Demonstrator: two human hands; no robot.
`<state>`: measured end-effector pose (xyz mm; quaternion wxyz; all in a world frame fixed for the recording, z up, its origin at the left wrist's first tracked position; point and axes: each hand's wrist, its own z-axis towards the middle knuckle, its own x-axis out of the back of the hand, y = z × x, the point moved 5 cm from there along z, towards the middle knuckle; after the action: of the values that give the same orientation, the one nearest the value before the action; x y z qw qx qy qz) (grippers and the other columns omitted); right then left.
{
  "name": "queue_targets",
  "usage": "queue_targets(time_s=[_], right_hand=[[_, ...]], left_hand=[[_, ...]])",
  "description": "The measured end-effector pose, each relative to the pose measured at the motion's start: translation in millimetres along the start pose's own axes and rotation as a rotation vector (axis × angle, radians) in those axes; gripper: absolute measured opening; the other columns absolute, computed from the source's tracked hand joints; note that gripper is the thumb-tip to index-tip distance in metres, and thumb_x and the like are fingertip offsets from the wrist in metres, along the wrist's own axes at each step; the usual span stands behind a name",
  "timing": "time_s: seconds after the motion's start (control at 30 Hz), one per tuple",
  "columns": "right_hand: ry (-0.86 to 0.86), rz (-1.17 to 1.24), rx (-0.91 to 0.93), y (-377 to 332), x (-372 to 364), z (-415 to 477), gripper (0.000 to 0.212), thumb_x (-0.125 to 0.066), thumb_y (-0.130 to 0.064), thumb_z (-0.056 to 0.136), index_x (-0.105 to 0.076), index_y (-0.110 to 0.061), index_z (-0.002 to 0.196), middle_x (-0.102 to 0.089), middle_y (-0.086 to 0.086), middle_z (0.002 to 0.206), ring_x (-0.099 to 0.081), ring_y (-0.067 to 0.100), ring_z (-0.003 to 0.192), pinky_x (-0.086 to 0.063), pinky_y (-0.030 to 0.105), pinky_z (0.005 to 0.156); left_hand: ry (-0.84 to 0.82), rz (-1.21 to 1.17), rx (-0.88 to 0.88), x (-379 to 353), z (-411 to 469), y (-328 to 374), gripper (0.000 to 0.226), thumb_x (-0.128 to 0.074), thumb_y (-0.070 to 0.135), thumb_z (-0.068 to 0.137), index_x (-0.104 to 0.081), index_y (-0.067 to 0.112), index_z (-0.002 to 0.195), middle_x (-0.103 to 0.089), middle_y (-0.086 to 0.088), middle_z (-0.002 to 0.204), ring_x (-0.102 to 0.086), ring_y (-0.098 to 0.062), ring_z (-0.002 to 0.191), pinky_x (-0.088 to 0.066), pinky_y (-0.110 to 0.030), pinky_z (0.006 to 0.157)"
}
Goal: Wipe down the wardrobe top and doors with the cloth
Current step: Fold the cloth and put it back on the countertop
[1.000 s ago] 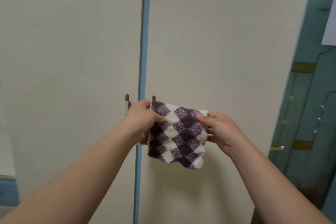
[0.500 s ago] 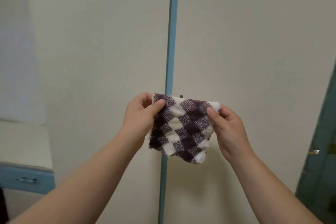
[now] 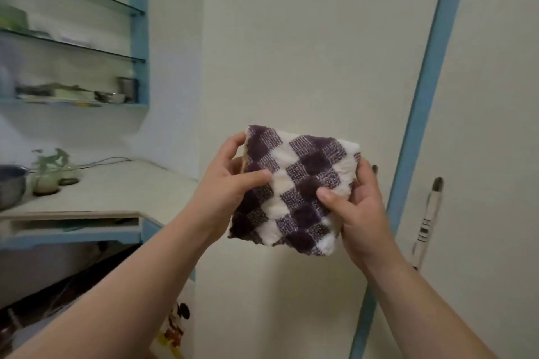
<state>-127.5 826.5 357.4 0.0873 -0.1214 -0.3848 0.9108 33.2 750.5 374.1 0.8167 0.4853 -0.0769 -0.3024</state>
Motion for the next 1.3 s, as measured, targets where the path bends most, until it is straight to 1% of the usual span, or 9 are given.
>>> queue_targets(time_s=[0.13,0.37,0.5,0.63,0.83,1.03,1.17,1.23,1.3], right_hand=[[-0.094,-0.013,0.004,31.8,-32.0,16.3,0.065,-0.064,0.0,0.07,-0.047,-0.032,0.123,-0.065,0.0,0.115,-0.061,0.024,0.109,-0.052,0.04,0.089],[-0.072,-0.067,-0.003,84.7,-74.6,28.3,0.06,-0.06,-0.004,0.073,-0.044,-0.038,0.12,-0.065,-0.005,0.114,-0.062,0.018,0.108,-0.051,0.035,0.091],[-0.03,-0.098,0.001,107.4,-107.6,49.9,0.057,-0.056,0.004,0.084,-0.042,-0.039,0.12,-0.062,-0.006,0.117,-0.062,0.015,0.107,-0.052,0.036,0.091],[0.028,-0.113,0.026,132.5,-153.6,79.9,0.057,-0.053,0.008,0.086,-0.042,-0.037,0.119,-0.062,-0.005,0.115,-0.063,0.014,0.104,-0.053,0.031,0.086],[0.118,-0.181,0.06,164.7,-217.3,122.8,0.054,-0.055,-0.006,0.076,-0.043,-0.039,0.117,-0.061,0.003,0.12,-0.062,0.019,0.107,-0.051,0.038,0.092],[0.167,-0.263,0.058,204.1,-254.9,158.1,0.057,-0.049,0.014,0.087,-0.042,-0.033,0.119,-0.06,-0.002,0.116,-0.062,0.012,0.103,-0.052,0.036,0.092],[0.194,-0.312,0.071,233.8,-264.9,179.7,0.056,-0.053,0.01,0.086,-0.042,-0.034,0.119,-0.06,-0.008,0.114,-0.062,0.008,0.103,-0.051,0.035,0.093],[0.209,-0.351,0.091,252.5,-270.1,192.3,0.055,-0.058,0.0,0.082,-0.042,-0.036,0.119,-0.06,-0.009,0.117,-0.061,0.008,0.105,-0.049,0.034,0.095],[0.223,-0.368,0.115,268.6,-273.5,204.9,0.055,-0.055,-0.006,0.077,-0.041,-0.036,0.12,-0.06,-0.009,0.118,-0.061,0.006,0.105,-0.048,0.03,0.095]], left_hand=[[0.026,0.084,-0.02,38.2,6.6,-2.0,0.069,-0.058,-0.014,0.076,-0.048,0.04,0.118,-0.07,0.007,0.088,-0.067,-0.011,0.084,-0.055,-0.023,0.073],[0.078,0.13,-0.044,95.0,21.7,-23.6,0.066,-0.054,-0.011,0.082,-0.046,0.047,0.114,-0.063,-0.001,0.116,-0.063,-0.017,0.103,-0.051,-0.034,0.088],[0.054,0.143,-0.065,135.8,45.4,-28.4,0.066,-0.053,-0.009,0.083,-0.044,0.045,0.12,-0.063,0.003,0.118,-0.063,-0.012,0.103,-0.05,-0.033,0.088],[0.002,0.169,-0.069,191.2,78.9,-30.3,0.068,-0.054,-0.006,0.084,-0.038,0.039,0.133,-0.06,0.003,0.123,-0.06,-0.015,0.109,-0.047,-0.04,0.095],[-0.105,0.19,-0.076,266.0,131.7,-30.8,0.069,-0.06,0.004,0.083,-0.033,0.039,0.136,-0.057,0.004,0.128,-0.057,-0.014,0.113,-0.044,-0.043,0.099],[-0.147,0.133,-0.069,317.3,181.1,-50.3,0.066,-0.058,-0.001,0.084,-0.035,0.035,0.135,-0.058,0.005,0.126,-0.059,-0.01,0.111,-0.046,-0.038,0.098],[-0.151,0.102,-0.073,340.7,210.4,-69.9,0.067,-0.058,-0.001,0.084,-0.035,0.033,0.137,-0.06,0.007,0.123,-0.061,-0.007,0.106,-0.05,-0.029,0.092],[-0.142,0.097,-0.072,353.7,226.8,-82.9,0.067,-0.058,-0.002,0.084,-0.036,0.034,0.136,-0.061,0.009,0.122,-0.062,-0.004,0.104,-0.05,-0.025,0.09],[-0.131,0.108,-0.076,364.4,243.3,-94.5,0.066,-0.057,-0.003,0.084,-0.037,0.036,0.133,-0.06,0.01,0.122,-0.061,-0.005,0.106,-0.048,-0.03,0.094]])
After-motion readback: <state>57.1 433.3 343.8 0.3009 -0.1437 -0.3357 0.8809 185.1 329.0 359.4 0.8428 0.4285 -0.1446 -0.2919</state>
